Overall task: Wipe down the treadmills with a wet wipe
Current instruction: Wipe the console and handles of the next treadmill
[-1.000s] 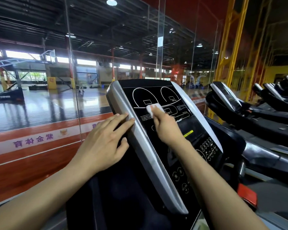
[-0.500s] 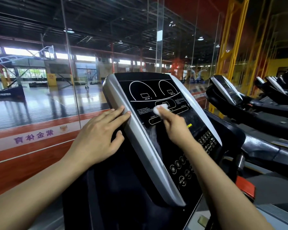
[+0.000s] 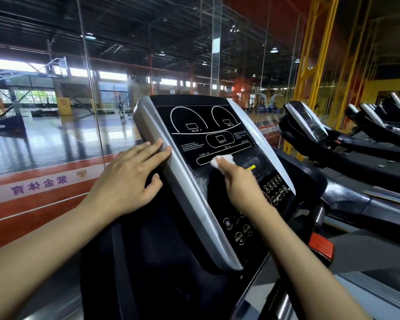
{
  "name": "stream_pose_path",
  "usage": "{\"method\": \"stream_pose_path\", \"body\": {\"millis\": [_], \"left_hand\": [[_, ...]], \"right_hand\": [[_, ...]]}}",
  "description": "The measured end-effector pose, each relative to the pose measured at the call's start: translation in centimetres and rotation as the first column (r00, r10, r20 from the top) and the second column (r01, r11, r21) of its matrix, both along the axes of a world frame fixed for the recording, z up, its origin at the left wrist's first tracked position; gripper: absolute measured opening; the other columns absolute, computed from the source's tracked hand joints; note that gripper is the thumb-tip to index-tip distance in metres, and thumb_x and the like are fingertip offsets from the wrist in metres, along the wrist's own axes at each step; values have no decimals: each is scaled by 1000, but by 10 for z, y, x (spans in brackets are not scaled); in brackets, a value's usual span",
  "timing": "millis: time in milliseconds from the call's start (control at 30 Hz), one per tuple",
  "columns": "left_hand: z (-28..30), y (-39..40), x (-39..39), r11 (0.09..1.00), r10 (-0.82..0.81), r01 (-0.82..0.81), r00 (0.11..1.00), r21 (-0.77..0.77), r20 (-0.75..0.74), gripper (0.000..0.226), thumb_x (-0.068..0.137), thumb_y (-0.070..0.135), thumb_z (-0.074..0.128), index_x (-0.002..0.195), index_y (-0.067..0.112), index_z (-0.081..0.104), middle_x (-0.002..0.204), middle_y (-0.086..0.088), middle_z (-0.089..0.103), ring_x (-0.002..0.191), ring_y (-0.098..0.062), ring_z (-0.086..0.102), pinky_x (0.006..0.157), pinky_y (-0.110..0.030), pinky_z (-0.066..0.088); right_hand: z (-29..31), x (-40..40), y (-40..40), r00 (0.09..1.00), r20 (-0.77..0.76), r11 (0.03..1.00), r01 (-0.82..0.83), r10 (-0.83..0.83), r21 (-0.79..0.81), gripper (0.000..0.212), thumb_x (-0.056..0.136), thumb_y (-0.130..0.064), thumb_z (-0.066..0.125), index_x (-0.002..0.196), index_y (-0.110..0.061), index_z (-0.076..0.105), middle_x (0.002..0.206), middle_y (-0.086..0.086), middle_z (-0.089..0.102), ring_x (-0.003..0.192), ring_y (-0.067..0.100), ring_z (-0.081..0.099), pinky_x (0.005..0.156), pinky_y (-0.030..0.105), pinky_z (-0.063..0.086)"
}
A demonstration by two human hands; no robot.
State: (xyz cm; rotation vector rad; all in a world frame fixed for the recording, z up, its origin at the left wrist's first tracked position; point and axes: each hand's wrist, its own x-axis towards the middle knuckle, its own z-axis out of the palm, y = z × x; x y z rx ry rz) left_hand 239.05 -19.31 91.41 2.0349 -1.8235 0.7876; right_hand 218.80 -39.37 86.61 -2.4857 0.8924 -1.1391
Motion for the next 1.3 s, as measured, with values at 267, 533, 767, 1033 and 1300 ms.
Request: {"method": "stream_pose_path", "body": {"millis": [267,533,767,1033,1300], "left_hand": [[-26,13,-44,994,34,-40,998,105,58,73,92,46,30,159,16,32,167,-7,26,152,-28,29,121,-43,23],[-48,18,-64,984,-69,56,995,168,69,73,92,52,21,163,34,14,171,6,0,157,-17,2,122,-34,3],[-53,17,-62,970,-102,68,986,232,135,69,94,51,32,161,41,18,171,4,7,157,-26,9,119,-40,13],[-54,17,-61,972,-97,68,988,226,121,73,91,54,30,161,43,14,171,10,0,158,-21,3,118,-40,20],[-53,20,-63,970,-99,80,992,229,77,75,88,56,27,160,48,7,169,17,-12,157,-16,-4,120,-43,22]], "right_hand": [[21,7,9,1000,9,997,15,-16,77,48,96,-4,49,137,-25,62,135,13,63,123,36,58,106,31,42],[-5,-4,14,999,-22,997,-42,40,-60,56,93,-4,45,141,-32,55,140,7,61,127,30,57,108,37,45],[-4,-20,-31,989,18,974,143,-148,178,44,100,-15,47,139,-31,59,131,17,65,122,41,57,105,41,45],[-15,-37,58,993,-102,986,-67,52,-152,46,93,-15,53,132,-37,63,131,-3,67,119,28,62,98,40,51],[26,-30,-29,874,-299,899,427,-384,92,33,107,-25,41,127,-1,53,128,24,60,120,42,56,97,44,45]]}}
